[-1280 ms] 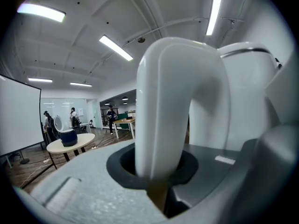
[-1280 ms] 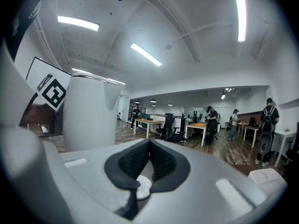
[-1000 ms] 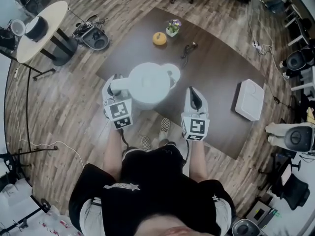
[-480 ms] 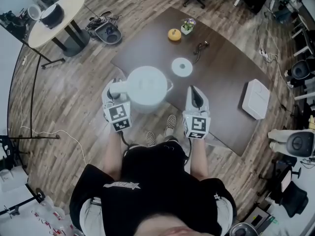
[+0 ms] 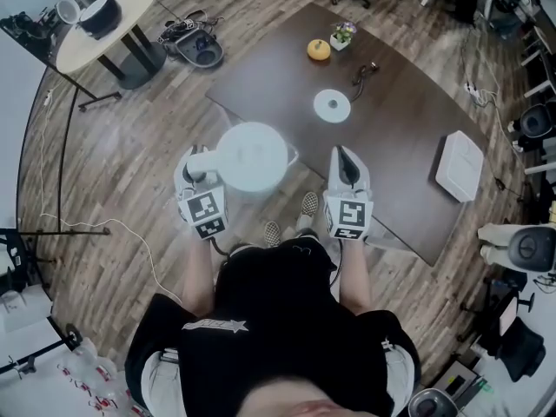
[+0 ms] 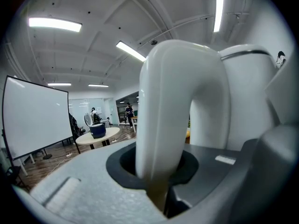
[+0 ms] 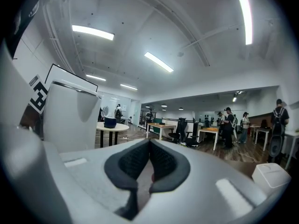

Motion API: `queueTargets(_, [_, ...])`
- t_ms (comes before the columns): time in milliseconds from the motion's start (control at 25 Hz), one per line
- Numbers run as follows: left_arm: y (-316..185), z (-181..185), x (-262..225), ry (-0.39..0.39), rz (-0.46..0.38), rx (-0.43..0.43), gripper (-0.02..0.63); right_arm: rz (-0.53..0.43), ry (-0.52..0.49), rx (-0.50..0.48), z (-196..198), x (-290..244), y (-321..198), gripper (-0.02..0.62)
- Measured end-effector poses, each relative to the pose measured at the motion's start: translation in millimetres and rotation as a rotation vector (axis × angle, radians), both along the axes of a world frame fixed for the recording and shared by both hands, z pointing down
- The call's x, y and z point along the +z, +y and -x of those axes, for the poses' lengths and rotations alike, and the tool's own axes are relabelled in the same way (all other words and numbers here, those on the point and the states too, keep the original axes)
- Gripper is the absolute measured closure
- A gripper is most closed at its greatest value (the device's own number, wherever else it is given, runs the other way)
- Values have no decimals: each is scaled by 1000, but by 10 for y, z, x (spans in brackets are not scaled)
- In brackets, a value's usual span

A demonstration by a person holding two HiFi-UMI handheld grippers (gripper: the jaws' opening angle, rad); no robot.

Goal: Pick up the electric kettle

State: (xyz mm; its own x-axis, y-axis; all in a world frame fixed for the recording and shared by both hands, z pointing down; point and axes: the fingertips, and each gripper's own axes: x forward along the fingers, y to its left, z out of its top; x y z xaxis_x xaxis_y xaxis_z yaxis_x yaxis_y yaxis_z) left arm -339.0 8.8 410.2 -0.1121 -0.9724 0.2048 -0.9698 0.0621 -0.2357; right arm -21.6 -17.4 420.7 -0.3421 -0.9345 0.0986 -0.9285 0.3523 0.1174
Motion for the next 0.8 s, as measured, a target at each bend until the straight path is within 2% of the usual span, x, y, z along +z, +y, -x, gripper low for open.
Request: queueTargets(800, [-173, -111, 16, 7, -4, 42, 543, 0, 8, 2, -51, -16, -48, 591])
